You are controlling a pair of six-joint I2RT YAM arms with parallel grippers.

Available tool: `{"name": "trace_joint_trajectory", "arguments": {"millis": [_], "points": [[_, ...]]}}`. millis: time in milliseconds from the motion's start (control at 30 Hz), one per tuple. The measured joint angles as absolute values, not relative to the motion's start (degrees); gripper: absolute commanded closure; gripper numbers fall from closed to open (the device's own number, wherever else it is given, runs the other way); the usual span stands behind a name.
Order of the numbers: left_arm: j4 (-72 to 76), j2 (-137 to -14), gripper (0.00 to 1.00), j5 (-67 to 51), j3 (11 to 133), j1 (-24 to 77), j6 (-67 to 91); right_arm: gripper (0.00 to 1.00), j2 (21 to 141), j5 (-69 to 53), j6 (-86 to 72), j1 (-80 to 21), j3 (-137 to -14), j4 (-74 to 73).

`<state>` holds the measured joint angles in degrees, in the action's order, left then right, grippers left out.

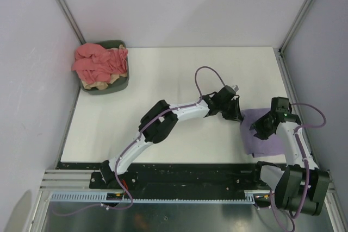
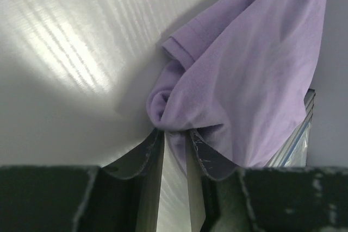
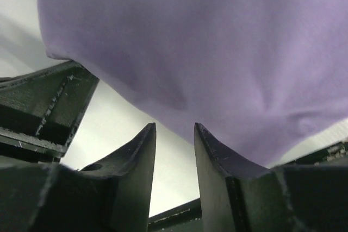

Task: Fold and stack the t-shirts
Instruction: Put the neatly folded tshirt into the corner of the board with the right arm

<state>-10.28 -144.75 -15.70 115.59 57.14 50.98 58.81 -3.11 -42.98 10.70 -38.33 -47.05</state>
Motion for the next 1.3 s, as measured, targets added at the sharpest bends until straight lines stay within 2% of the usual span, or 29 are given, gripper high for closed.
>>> {"name": "trace_joint_trajectory", "arguments": {"millis": [100, 233, 633, 800, 933, 1067, 1167, 1233, 1300], "points": [[-9.56, -142.74, 0.71, -15.68, 112.27, 56.4, 50.65, 0.81, 61.21, -3.95, -42.63, 10.33, -38.37, -43.68], [-10.33, -138.54, 0.7, -15.38, 106.52, 54.54, 48.95, 0.88, 63.33, -4.47, -42.94, 9.32, -39.46, -40.32], [-11.35, -126.65, 0.7, -14.85, 92.18, 48.53, 44.97, 0.9, 77.08, -6.44, -45.17, 5.63, -41.19, -29.41], [-11.53, -121.27, 0.66, -14.55, 86.61, 47.53, 43.62, 0.88, 81.28, -6.48, -45.56, 4.45, -41.19, -26.74], [-11.73, -114.63, 0.61, -14.0, 80.38, 46.15, 42.41, 0.77, 81.23, -6.02, -45.43, 4.12, -41.8, -27.18], [-11.9, -107.0, 0.48, -13.58, 74.56, 43.68, 40.95, 0.56, 78.98, -4.1, -44.73, 1.56, -44.64, -29.93], [-12.19, -100.03, 0.3, -12.64, 69.82, 41.8, 38.98, 0.45, 76.2, -2.02, -43.68, -5.02, -48.8, -31.31], [-12.45, -95.24, 0.13, -11.55, 66.52, 40.71, 37.28, 0.39, 74.91, -0.84, -43.03, -11.0, -51.68, -30.96], [-12.75, -89.91, 0.04, -10.04, 62.54, 39.79, 35.57, 0.33, 74.3, 0.38, -42.37, -15.55, -54.06, -30.09]]}}
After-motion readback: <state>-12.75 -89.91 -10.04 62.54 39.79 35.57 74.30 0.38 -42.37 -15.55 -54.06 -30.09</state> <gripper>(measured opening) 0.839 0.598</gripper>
